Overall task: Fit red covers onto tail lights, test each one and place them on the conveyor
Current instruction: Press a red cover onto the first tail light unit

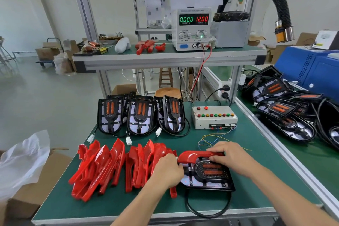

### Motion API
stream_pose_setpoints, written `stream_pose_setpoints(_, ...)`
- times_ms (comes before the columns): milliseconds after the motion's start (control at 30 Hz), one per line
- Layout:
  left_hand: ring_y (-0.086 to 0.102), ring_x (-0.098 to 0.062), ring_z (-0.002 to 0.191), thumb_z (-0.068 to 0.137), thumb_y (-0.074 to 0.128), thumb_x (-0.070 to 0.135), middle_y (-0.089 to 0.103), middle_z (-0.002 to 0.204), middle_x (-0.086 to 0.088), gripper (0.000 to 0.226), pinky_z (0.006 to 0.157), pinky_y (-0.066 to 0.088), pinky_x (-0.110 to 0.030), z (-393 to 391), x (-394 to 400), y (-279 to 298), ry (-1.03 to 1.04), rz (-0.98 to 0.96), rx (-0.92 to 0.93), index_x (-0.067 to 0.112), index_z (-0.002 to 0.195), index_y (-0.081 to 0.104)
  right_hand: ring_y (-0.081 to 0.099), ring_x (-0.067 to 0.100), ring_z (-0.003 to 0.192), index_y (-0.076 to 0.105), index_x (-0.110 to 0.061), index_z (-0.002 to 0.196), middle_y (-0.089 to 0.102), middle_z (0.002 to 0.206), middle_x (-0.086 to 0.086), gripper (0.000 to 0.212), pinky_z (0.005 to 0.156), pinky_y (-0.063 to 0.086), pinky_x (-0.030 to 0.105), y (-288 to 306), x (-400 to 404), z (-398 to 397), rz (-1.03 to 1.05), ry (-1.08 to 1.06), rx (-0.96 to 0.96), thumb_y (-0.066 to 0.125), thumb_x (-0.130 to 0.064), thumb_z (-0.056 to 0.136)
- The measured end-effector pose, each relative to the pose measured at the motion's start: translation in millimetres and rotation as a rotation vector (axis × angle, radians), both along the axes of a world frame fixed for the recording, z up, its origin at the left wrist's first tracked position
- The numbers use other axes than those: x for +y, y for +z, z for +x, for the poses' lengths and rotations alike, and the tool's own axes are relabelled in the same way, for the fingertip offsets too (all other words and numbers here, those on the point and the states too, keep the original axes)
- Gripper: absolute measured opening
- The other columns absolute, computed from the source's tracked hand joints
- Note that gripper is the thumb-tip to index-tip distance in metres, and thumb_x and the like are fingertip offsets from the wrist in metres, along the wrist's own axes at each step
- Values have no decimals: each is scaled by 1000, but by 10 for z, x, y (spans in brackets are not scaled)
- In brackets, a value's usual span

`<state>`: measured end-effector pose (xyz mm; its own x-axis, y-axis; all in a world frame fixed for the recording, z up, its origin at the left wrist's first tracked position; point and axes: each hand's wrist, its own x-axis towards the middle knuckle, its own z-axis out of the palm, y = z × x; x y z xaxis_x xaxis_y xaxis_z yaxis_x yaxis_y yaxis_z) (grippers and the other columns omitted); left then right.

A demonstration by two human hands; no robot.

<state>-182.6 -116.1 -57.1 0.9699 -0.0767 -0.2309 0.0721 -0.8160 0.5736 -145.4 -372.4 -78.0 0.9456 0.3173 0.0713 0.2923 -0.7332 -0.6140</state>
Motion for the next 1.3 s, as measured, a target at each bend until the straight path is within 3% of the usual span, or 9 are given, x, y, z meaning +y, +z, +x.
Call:
stream_pose_setpoints(200,53,-17,65,95,56,14,59,75,-3,18,58,38,-25,53,-20,-40,36,-210,-61,6,79,60,58,-10,101,74,-37,117,68,103,-19,29,84,37,4,-75,-91,-64,62,-73,-28,77,-31,89)
stream_pose_setpoints(367,72,-20,99,93,54,-2,78,94,-3,24,87,54,-29,7,-60,-37,109,-594,23,13,94,74,60,-7,103,72,-35,122,67,107,-21,33,92,43,12,-201,-74,-130,99,-82,-69,70,-17,95)
stream_pose_setpoints(467,72,-19,97,91,57,-6,79,97,-4,27,88,54,-30,-24,-75,-61,167,-745,54,12,97,76,61,-5,104,72,-39,120,66,106,-26,34,92,43,11,-238,-103,-133,122,-83,-87,69,-16,95)
stream_pose_setpoints(567,69,-29,105,95,54,-7,75,113,-17,28,95,52,-42,-16,-88,-94,230,-923,130,5,113,72,62,-1,106,72,-40,121,64,111,-27,35,92,45,13,-263,-146,-151,129,-64,-120,69,-17,95)
stream_pose_setpoints(700,70,-22,100,106,47,9,75,117,-11,27,85,52,-39,-66,-163,-92,253,-1112,251,17,122,67,64,5,109,72,-41,121,67,116,-21,34,93,48,19,-296,-203,-185,174,-50,-172,69,-20,95)
stream_pose_setpoints(833,69,-27,112,111,40,28,75,115,-8,29,106,50,-48,-75,-241,-121,291,-1104,237,22,118,67,65,6,112,68,-47,122,68,119,-20,39,94,47,18,-295,-190,-220,198,-46,-207,69,-20,94)
stream_pose_setpoints(967,66,-24,114,109,45,39,75,114,-5,31,111,45,-47,29,-241,-104,315,-1021,176,19,115,68,64,5,114,69,-51,120,67,120,-20,34,94,46,14,-232,-153,-249,214,-26,-234,65,-30,93)
stream_pose_setpoints(1200,72,-22,94,101,61,39,78,96,-6,31,96,54,-38,216,-103,-108,258,-975,111,10,103,71,63,7,115,71,-34,124,66,121,-20,31,96,45,14,-201,-30,-222,199,37,-292,63,-24,95)
stream_pose_setpoints(1300,74,-24,97,100,63,35,79,99,-7,27,93,57,-37,239,-64,-120,244,-986,112,11,108,72,63,6,116,70,-36,124,65,122,-21,32,98,46,16,-213,-6,-230,206,31,-310,63,-24,96)
